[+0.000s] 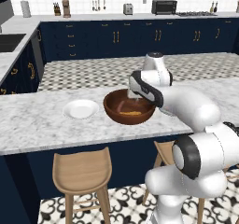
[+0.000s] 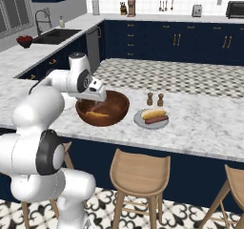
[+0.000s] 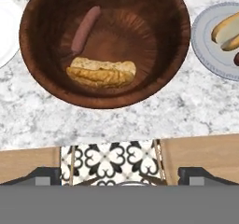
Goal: Place one bun and one sausage from the bowl on each plate.
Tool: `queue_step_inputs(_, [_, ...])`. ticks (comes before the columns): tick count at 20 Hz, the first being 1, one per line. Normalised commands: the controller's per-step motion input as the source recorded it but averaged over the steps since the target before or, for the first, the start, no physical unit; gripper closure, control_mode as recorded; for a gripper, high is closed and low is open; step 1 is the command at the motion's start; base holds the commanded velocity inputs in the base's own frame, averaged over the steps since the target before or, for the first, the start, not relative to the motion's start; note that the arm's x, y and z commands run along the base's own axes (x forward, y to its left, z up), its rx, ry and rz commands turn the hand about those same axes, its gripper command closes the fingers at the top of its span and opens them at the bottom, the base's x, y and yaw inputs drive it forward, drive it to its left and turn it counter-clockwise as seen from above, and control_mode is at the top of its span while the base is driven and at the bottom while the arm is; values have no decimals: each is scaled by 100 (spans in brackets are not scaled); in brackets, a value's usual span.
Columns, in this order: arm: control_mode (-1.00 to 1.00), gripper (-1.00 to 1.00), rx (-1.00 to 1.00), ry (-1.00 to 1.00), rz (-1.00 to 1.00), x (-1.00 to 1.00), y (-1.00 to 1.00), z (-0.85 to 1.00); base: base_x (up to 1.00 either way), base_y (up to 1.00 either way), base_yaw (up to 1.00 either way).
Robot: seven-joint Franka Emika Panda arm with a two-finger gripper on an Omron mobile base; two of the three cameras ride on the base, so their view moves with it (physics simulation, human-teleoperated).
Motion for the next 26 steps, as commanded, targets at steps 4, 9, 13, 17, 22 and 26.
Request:
queue_step_inputs(4, [-100,-100,3,17,-2,43,100,-40,0,0,0])
queue_step_inputs(9, [-100,-100,13,1,-11,70,66,-24,0,0,0])
queue_step_inputs(13, [-100,-100,3,-6,-2,81,0,-33,0,0,0])
queue_step_inputs(17, [-100,-100,-1,-13,-4,74,0,-51,0,0,0])
queue_step_inputs(22, [-100,-100,-3,0,-16,45,-8,-56,0,0,0])
queue_step_inputs(26, [-100,-100,0,0,-9,52,1,-14,0,0,0])
